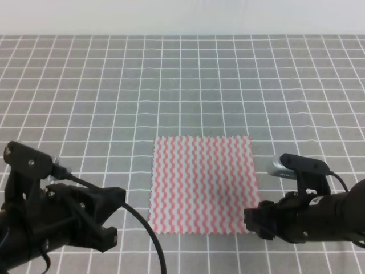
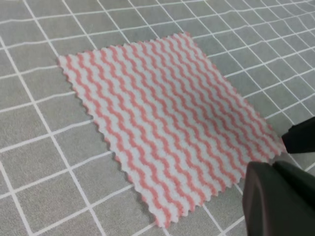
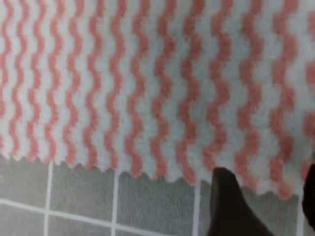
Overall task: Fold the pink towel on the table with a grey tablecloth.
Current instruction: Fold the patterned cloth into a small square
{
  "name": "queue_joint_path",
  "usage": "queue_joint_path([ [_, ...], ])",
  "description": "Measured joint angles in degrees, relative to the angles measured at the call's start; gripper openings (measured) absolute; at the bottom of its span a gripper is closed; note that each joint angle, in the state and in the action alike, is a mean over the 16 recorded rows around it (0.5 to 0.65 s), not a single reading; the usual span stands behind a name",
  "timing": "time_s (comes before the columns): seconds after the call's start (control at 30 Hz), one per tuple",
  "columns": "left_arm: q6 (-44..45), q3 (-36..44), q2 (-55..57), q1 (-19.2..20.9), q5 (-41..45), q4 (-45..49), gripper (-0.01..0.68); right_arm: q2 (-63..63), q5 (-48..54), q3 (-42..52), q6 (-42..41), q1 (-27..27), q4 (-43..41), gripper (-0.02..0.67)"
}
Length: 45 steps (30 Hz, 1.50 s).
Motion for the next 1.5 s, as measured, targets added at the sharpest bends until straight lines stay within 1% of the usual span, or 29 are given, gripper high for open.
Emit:
queue_joint_path([
  [0.2, 0.14, 0.00, 0.00, 0.00, 0.01, 0.00, -0.004, 0.48, -0.59, -0.01, 0.00, -0.52, -0.07, 0.302],
  [0.73, 0.33, 0.00, 0.00, 0.00, 0.26, 0.30, -0.004, 2.48, 1.22, 0.00, -0.29, -3.92, 2.10, 0.301],
  [1.5, 1.44, 0.00, -0.03, -0.01, -0.31, 0.36, -0.003, 4.69, 4.59, -2.07, -0.50, -3.98, 3.76, 0.299],
])
